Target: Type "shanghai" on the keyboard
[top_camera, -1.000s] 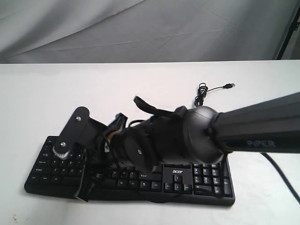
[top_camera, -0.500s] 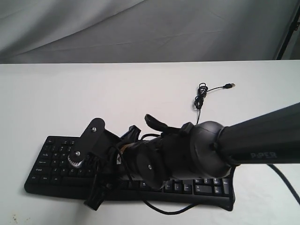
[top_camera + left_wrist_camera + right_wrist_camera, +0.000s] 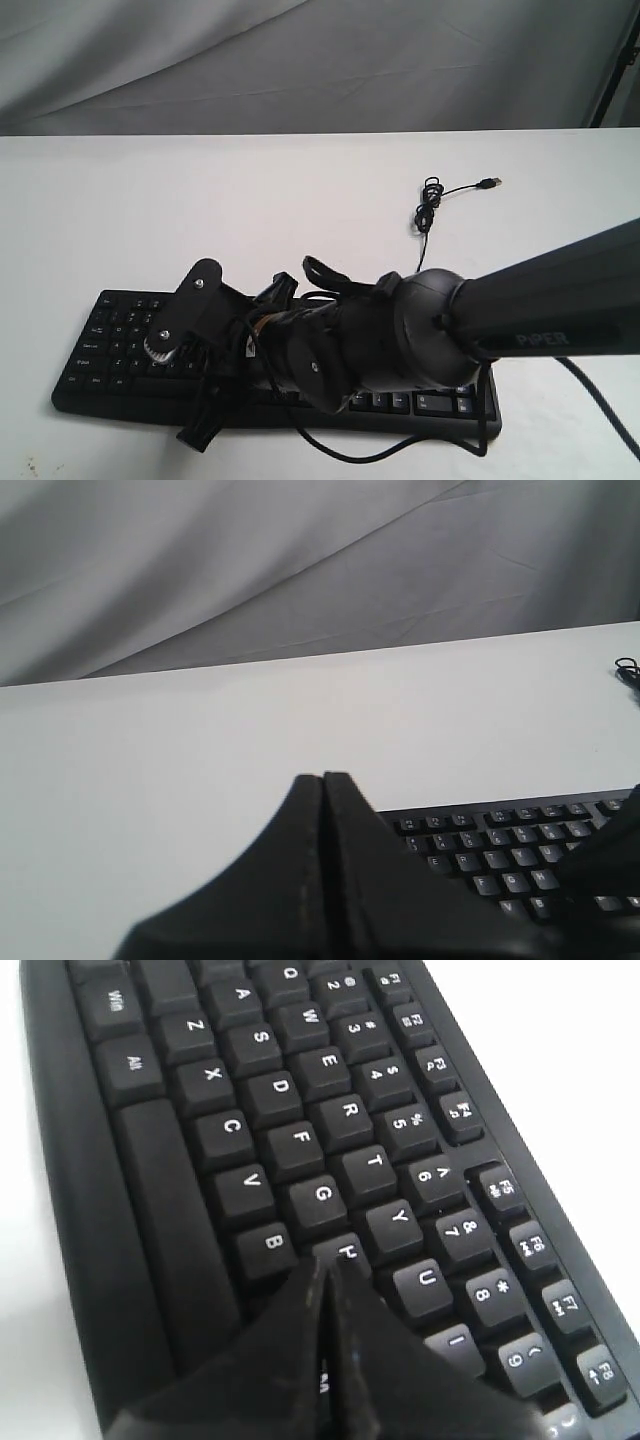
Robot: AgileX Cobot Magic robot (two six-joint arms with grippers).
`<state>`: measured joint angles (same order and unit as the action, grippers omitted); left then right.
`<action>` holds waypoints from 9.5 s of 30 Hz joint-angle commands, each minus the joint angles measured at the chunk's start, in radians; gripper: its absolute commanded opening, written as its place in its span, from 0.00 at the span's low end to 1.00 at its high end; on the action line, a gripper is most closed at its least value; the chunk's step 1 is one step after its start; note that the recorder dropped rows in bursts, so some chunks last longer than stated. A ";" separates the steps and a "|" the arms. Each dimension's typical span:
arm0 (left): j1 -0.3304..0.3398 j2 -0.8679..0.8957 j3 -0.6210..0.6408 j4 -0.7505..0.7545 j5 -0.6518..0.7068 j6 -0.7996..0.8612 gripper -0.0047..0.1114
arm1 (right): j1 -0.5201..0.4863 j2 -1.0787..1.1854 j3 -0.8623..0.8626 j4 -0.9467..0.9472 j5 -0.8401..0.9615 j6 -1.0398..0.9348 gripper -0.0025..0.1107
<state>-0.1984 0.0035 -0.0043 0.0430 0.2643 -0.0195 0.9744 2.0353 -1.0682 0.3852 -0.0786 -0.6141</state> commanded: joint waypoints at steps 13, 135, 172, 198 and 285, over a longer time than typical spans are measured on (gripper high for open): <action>-0.004 -0.003 0.004 0.001 -0.005 -0.003 0.04 | 0.013 0.029 -0.011 0.014 -0.023 -0.017 0.02; -0.004 -0.003 0.004 0.001 -0.005 -0.003 0.04 | 0.015 0.150 -0.371 -0.063 0.180 -0.066 0.02; -0.004 -0.003 0.004 0.001 -0.005 -0.003 0.04 | 0.040 0.307 -0.534 -0.072 0.213 -0.070 0.02; -0.004 -0.003 0.004 0.001 -0.005 -0.003 0.04 | -0.085 -0.062 -0.058 -0.065 0.102 -0.052 0.02; -0.004 -0.003 0.004 0.001 -0.005 -0.003 0.04 | -0.056 -0.687 0.566 0.058 -0.081 -0.213 0.02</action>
<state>-0.1984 0.0035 -0.0043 0.0430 0.2643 -0.0195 0.9165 1.3623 -0.5071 0.4399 -0.1595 -0.8315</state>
